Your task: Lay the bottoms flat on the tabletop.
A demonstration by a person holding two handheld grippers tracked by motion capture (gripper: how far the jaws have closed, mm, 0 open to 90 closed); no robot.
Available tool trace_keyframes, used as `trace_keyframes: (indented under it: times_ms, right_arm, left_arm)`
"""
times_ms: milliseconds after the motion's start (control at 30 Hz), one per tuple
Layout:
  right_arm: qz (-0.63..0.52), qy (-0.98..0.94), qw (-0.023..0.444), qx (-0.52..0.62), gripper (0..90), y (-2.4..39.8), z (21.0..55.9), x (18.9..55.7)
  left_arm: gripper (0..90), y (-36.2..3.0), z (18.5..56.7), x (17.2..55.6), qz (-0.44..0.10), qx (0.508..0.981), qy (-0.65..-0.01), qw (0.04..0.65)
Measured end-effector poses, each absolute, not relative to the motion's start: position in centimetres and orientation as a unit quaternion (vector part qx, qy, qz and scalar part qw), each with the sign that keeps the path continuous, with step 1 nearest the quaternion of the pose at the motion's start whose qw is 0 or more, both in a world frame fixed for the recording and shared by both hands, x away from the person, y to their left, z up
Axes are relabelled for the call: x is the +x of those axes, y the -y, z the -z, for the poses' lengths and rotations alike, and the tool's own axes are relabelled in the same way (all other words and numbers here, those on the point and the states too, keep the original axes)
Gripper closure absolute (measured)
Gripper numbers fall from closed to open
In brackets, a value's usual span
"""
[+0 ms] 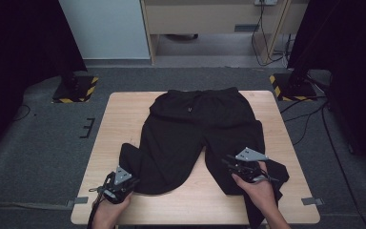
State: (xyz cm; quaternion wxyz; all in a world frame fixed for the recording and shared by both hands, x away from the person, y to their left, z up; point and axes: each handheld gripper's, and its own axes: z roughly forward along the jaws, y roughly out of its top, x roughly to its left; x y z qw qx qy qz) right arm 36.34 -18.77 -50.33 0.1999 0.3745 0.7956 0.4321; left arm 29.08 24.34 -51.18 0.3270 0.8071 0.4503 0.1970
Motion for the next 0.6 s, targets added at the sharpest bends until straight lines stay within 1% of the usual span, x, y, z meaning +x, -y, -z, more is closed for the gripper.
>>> trace_keyframes:
  times_ms: [33, 67, 133, 200, 233, 333, 400, 500, 600]
  right_arm:
    - [-0.433, -0.794, 0.200, 0.377, 68.7, 18.8, 50.3, 36.3]
    - [-0.433, -0.794, 0.200, 0.377, 68.5, 18.8, 50.3, 36.3]
    - [-0.433, -0.793, 0.202, 0.377, 68.1, 19.0, 50.2, 36.3]
    - [-0.434, -0.791, 0.204, 0.381, 67.6, 19.2, 50.1, 36.2]
    - [-0.434, -0.789, 0.204, 0.383, 67.3, 19.4, 50.1, 36.1]
    - [-0.433, -0.784, 0.207, 0.394, 65.7, 19.9, 50.2, 35.9]
    - [-0.428, -0.783, 0.209, 0.400, 64.0, 20.3, 50.2, 35.5]
    - [-0.424, -0.780, 0.213, 0.407, 62.9, 21.1, 50.2, 34.6]
    - [-0.419, -0.780, 0.219, 0.411, 61.9, 21.9, 50.1, 33.4]
  left_arm:
    - [66.7, -24.5, 51.0, 29.0, -0.208, 0.801, -0.451, 0.333]
    - [59.2, -24.7, 50.8, 29.0, -0.220, 0.794, -0.452, 0.341]
    - [50.6, -25.3, 50.4, 29.2, -0.249, 0.781, -0.454, 0.349]
    - [41.2, -26.1, 50.1, 29.4, -0.265, 0.774, -0.453, 0.355]
    - [38.5, -26.5, 50.1, 29.6, -0.271, 0.770, -0.453, 0.358]
    - [34.9, -28.0, 50.2, 30.6, -0.282, 0.763, -0.457, 0.358]
    - [31.6, -28.8, 50.5, 31.5, -0.280, 0.763, -0.459, 0.359]
    - [29.1, -29.8, 51.0, 33.3, -0.281, 0.760, -0.467, 0.354]
    - [26.5, -30.7, 51.1, 34.8, -0.269, 0.751, -0.477, 0.368]
